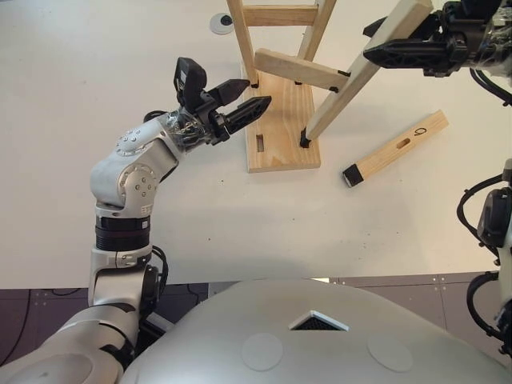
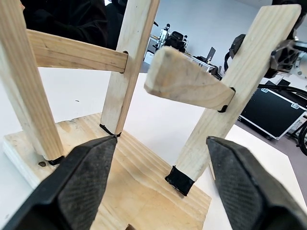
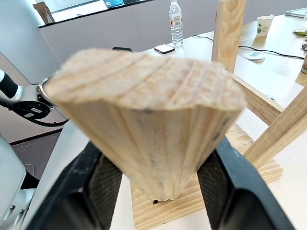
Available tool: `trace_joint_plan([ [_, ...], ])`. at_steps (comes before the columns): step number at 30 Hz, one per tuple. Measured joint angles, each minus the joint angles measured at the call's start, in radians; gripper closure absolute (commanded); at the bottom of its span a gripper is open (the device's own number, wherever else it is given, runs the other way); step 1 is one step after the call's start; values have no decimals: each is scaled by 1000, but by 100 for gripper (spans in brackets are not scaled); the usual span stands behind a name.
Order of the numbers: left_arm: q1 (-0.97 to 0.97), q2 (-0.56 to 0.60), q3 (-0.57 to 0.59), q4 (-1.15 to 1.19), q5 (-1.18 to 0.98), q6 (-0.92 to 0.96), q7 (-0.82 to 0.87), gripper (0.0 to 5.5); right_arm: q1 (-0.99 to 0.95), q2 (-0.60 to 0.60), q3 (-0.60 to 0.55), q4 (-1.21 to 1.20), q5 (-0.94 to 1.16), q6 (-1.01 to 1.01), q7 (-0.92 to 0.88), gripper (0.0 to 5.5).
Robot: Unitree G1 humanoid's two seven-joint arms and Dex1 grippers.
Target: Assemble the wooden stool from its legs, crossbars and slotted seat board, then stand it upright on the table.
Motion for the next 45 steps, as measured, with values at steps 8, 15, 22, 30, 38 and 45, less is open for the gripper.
trace_joint_plan([
  [8,-2,-7,1,8,8,-1,0,208,-28,-28,83,55,-87,-200,53,344],
  [15,0,18,-169,92,212,-17,37,208,-178,-17,225,217,-254,-361,92,344],
  [22,-43,-17,-257,236,422,-157,159,208,-341,18,368,368,-286,-431,107,344],
  [30,-53,-130,-222,292,471,-178,278,208,-507,71,516,539,-355,-545,108,344],
  [38,-49,-226,-224,336,510,-205,336,208,-634,149,652,628,-370,-606,108,344],
  [45,-52,-269,-201,367,511,-239,344,208,-684,184,701,725,-365,-582,108,344],
])
